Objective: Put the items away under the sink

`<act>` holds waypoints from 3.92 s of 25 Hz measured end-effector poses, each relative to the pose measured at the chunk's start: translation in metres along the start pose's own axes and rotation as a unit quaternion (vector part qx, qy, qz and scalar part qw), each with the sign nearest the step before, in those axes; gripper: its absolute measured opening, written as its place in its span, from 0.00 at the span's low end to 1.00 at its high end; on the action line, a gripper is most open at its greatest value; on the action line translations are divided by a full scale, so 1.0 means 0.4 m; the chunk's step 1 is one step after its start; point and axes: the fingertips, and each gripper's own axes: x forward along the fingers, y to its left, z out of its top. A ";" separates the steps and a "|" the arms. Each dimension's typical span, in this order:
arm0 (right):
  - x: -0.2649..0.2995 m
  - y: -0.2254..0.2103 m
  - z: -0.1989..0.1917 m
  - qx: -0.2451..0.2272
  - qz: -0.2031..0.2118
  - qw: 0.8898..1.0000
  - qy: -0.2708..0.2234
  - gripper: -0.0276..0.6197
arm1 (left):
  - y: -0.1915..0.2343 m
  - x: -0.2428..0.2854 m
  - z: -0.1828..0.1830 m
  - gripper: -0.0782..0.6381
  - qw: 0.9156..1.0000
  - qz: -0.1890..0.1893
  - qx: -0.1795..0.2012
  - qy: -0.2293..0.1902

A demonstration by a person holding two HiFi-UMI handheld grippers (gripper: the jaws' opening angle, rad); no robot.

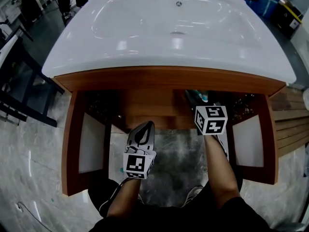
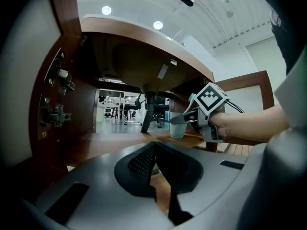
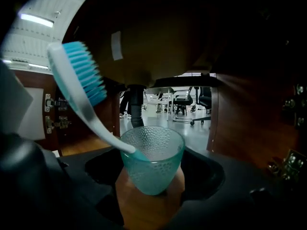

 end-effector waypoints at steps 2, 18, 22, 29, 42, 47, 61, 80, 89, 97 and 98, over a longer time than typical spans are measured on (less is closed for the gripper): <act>0.018 -0.007 -0.002 -0.001 0.001 1.000 0.005 0.62 | -0.009 0.003 0.004 0.14 1.000 -0.003 0.001 -0.003; -0.003 0.007 0.008 -0.013 0.010 0.999 -0.040 0.64 | 0.006 0.011 -0.010 0.14 1.000 0.009 0.010 0.003; -0.084 0.031 0.000 -0.013 0.007 0.998 -0.054 0.65 | 0.002 0.009 -0.020 0.14 1.000 0.006 0.009 0.009; -0.229 0.068 0.028 -0.001 0.011 1.000 -0.019 0.64 | -0.096 -0.047 0.104 0.14 0.997 -0.035 0.066 0.022; -0.686 0.155 0.580 0.003 0.007 0.999 -0.044 0.07 | -0.191 -0.249 0.725 0.14 0.997 -0.052 0.005 0.054; -0.806 0.159 0.805 0.009 0.027 0.999 -0.025 0.07 | -0.217 -0.304 0.990 0.14 0.997 -0.043 -0.018 0.064; -0.910 0.062 1.037 -0.023 0.037 0.997 -0.063 0.07 | -0.295 -0.318 1.248 0.14 0.998 -0.033 0.028 0.038; -0.916 -0.057 0.979 -0.010 0.049 0.997 -0.055 0.07 | -0.372 -0.239 1.257 0.14 0.999 -0.008 0.023 0.032; -0.706 -0.066 1.010 -0.015 0.033 0.998 -0.042 0.07 | -0.240 -0.093 1.276 0.14 0.999 -0.027 0.023 0.025; -0.467 -0.077 1.068 -0.018 0.009 0.999 -0.033 0.07 | -0.036 0.041 1.286 0.14 0.999 -0.033 0.023 0.034; -0.441 -0.078 1.076 -0.021 0.008 0.999 -0.033 0.07 | -0.014 0.055 1.287 0.14 0.999 -0.035 0.023 0.033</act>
